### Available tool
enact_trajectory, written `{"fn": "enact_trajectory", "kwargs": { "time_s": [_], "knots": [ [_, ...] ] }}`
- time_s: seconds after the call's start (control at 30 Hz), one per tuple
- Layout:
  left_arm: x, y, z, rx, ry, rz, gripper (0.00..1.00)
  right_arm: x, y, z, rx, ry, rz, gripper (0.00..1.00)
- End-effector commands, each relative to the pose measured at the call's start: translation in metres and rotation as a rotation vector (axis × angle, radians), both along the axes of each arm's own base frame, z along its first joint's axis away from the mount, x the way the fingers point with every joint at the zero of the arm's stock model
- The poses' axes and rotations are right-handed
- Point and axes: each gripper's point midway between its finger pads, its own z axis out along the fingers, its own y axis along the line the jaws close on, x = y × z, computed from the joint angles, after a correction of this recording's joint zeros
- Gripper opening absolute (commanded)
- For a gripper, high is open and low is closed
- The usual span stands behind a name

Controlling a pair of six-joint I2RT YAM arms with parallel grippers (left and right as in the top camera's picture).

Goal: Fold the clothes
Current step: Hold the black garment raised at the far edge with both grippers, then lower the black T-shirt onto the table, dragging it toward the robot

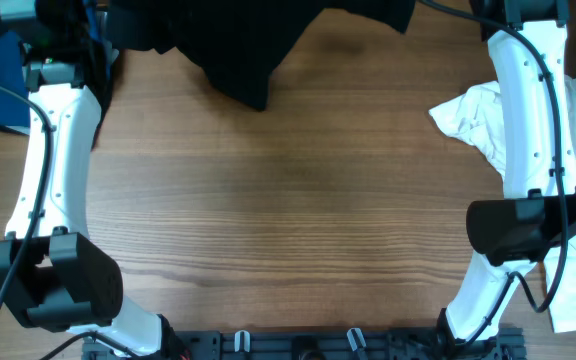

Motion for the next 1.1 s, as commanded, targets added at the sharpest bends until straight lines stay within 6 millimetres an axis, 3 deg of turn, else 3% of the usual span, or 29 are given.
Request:
{"fn": "enact_trajectory", "kwargs": {
  "time_s": [0.0,0.3,0.43,0.67,0.9,1.07],
  "knots": [
    [-0.004,0.008,0.005,-0.046,-0.006,0.058,0.04,0.001,-0.026,-0.013,0.051,0.056,-0.085,0.04],
    [0.010,-0.011,-0.032,-0.089,0.145,0.015,0.04,-0.016,-0.001,-0.062,0.208,0.283,0.015,0.04],
    [0.015,-0.012,-0.067,-0.166,0.267,0.001,0.04,-0.032,0.010,-0.090,0.305,0.431,0.039,0.04],
    [0.015,-0.018,-0.100,-0.267,0.380,-0.012,0.04,-0.051,0.019,-0.113,0.359,0.563,0.056,0.04],
    [0.002,-0.040,-0.111,-0.261,0.477,-0.039,0.04,-0.070,0.027,-0.130,0.392,0.677,0.079,0.04],
    [-0.021,-0.065,-0.139,-0.297,0.643,-0.064,0.04,-0.097,0.035,-0.150,0.488,0.838,0.060,0.04]
  ]
}}
